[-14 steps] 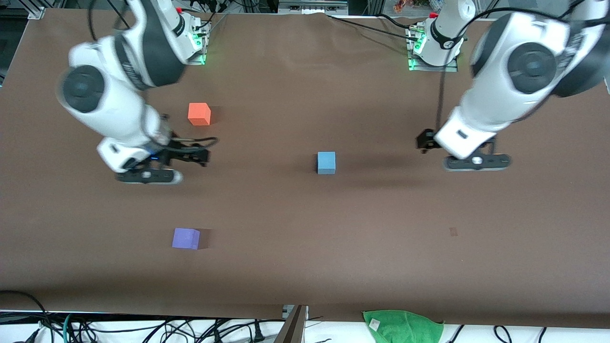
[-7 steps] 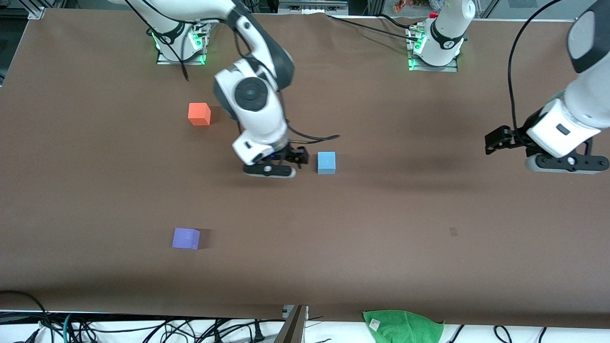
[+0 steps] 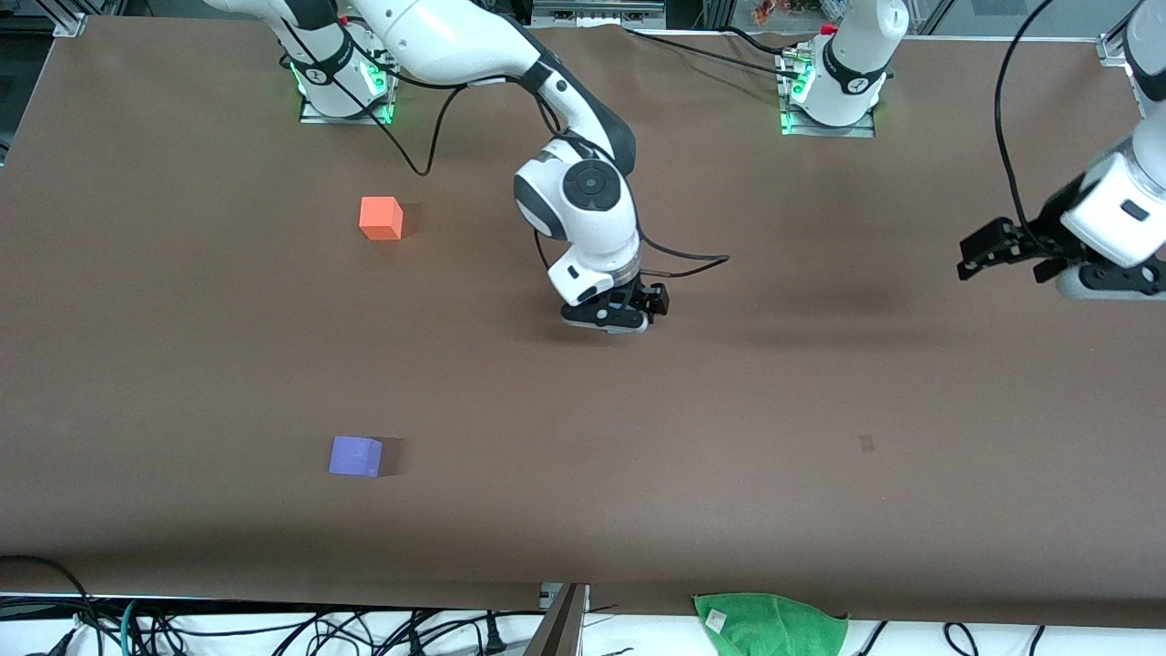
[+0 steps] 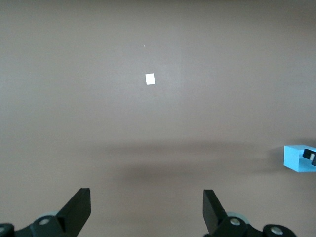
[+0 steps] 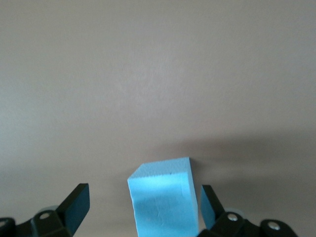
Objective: Place blue block between orange and purple blocks
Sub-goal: 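Grasp the blue cube with the right gripper while the left gripper withdraws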
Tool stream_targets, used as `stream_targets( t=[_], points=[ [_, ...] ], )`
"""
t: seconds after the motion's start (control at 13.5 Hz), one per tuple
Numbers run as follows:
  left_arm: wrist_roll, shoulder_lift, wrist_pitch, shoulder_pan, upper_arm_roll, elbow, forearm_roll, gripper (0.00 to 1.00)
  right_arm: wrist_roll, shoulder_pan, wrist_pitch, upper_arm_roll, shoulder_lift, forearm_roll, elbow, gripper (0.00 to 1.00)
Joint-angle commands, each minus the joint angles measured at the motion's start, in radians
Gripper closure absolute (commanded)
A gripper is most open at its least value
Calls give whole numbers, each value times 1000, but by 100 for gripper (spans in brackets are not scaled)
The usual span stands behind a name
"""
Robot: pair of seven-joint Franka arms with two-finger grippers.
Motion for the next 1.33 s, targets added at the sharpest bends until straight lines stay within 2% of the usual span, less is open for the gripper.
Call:
stream_targets(
  t=[0.0,0.37,0.81,0.96,1.26],
  points=[
    [10,-46,7,-13,6,-56,30,0,22,28,-8,-13,36,-40,32,1],
    [7,-40,-10,-11,-13,-41,30,0,0,28,-7,-11,68,-129,32,1],
    [9,-35,-7,-13,-17,-31,33,0,12,33,-1,-11,96,-132,32,3],
    [10,-32,-10,-13,-16,-30,33,0,-6,30,0,-13,94,-134,38,18],
    [9,-29,-10,-13,-16,-28,33,0,-58,-14,-10,-7,74,-116,38,65]
  ],
)
